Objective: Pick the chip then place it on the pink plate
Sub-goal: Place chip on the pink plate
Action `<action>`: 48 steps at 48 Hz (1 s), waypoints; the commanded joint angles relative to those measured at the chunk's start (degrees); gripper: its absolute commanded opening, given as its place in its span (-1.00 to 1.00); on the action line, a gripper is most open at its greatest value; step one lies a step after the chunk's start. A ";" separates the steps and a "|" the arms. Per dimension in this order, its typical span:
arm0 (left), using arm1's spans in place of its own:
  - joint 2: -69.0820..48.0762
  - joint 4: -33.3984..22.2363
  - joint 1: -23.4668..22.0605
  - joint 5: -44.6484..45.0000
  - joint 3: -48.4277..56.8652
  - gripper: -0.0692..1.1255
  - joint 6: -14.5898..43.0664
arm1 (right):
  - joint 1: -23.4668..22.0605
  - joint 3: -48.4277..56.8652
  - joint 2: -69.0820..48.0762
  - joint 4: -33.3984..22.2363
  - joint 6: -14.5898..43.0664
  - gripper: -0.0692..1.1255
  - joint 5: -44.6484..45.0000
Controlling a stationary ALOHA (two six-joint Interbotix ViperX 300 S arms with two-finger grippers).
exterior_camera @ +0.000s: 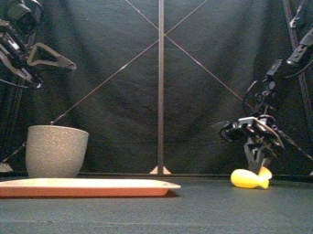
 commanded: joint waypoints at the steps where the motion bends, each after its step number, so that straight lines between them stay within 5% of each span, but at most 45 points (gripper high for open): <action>1: 0.26 -0.09 0.18 -0.35 -0.70 -0.82 0.00 | 3.25 -2.37 -4.22 1.14 -0.09 -0.18 -0.18; 16: 0.26 -0.09 0.35 -0.44 -0.97 -0.82 0.18 | 29.88 -12.92 -4.66 4.31 -0.18 -0.18 -14.59; 24: 0.26 -0.09 0.35 -0.44 -1.05 -0.82 0.00 | 39.90 -18.54 4.13 4.75 0.00 -0.18 -25.93; 35: 0.18 -1.76 0.35 -0.18 -0.97 -0.82 0.09 | 47.29 -26.63 17.84 7.82 -0.09 -0.18 -38.41; 48: 0.18 -3.08 0.44 -0.09 -0.44 -0.82 0.09 | 49.75 -34.63 26.98 10.02 -0.09 -0.17 -37.35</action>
